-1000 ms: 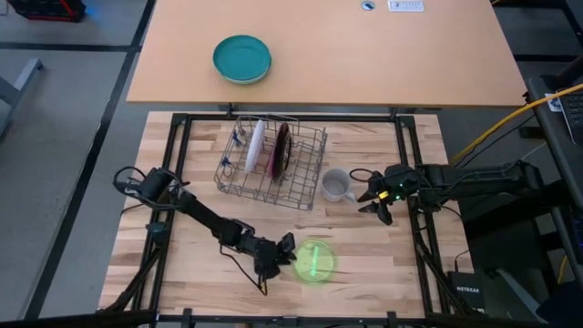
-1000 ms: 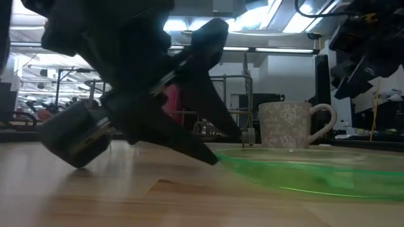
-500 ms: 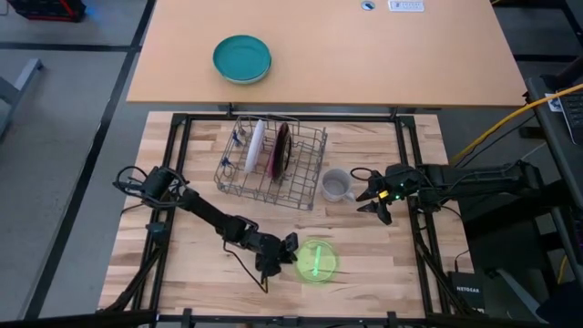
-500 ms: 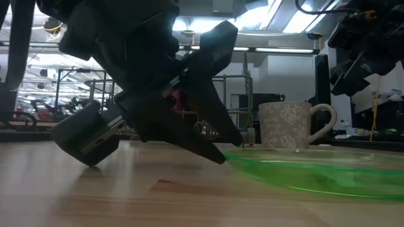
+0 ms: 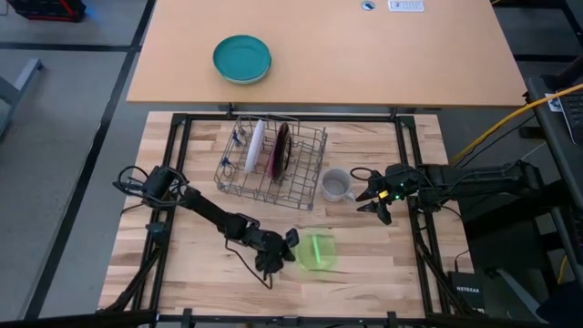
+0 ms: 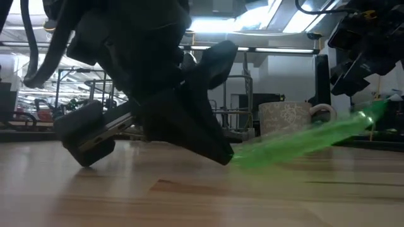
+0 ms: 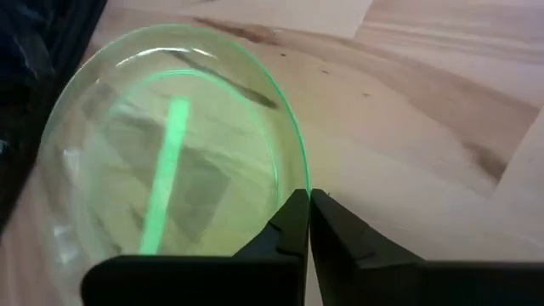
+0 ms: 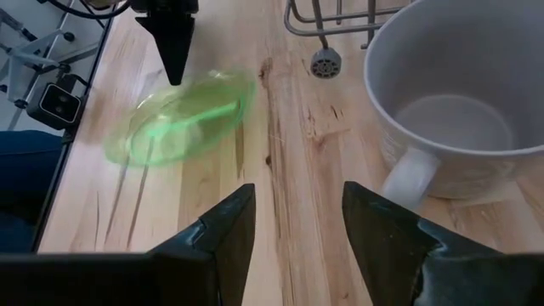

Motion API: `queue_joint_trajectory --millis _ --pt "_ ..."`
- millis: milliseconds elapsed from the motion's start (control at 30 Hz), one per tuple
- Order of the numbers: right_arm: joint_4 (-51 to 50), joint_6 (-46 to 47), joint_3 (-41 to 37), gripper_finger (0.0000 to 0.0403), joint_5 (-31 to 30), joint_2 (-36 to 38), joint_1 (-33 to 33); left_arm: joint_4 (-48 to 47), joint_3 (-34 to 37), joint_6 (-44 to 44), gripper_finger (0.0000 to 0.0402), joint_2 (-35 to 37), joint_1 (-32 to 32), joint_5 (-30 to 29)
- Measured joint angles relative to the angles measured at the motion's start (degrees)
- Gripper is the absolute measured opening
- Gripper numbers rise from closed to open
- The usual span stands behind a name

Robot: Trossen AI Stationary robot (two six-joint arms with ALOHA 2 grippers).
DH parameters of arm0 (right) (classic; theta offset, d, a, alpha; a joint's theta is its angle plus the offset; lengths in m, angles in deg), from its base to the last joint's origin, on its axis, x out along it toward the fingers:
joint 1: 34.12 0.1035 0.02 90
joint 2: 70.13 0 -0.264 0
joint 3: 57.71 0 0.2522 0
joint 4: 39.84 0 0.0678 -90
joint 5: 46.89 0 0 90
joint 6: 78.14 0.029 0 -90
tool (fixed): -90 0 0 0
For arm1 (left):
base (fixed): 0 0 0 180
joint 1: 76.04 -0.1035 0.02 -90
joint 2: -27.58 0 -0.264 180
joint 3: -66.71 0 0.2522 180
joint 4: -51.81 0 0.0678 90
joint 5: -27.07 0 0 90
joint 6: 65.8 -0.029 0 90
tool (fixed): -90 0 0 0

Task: Sort dishes
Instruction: Put the green plate in the dish rack

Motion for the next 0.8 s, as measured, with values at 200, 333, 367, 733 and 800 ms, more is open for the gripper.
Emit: queue_joint_trajectory --millis 200,333,367,733,800 --pt "0.1 0.0 0.0 0.0182 0.0 0.0 0.0 -0.2 0.1 7.9 0.0002 -0.1 0.3 0.0" --pt "0.6 0.0 0.0 0.0182 -0.3 0.0 0.0 2.3 0.1 13.6 0.0001 0.0 1.0 -0.1" --pt "0.7 0.0 0.0 0.0182 -0.5 0.0 0.0 3.5 0.1 15.0 0.0001 0.0 1.3 -0.1" --pt "3.7 -1.6 0.0 0.0182 -0.9 0.1 0.0 12.3 0.0 34.5 0.0 3.2 2.3 -1.2" --pt "3.6 -1.7 0.0 0.0182 -0.9 0.1 0.0 12.2 0.0 37.3 0.0 4.6 2.3 -1.3"
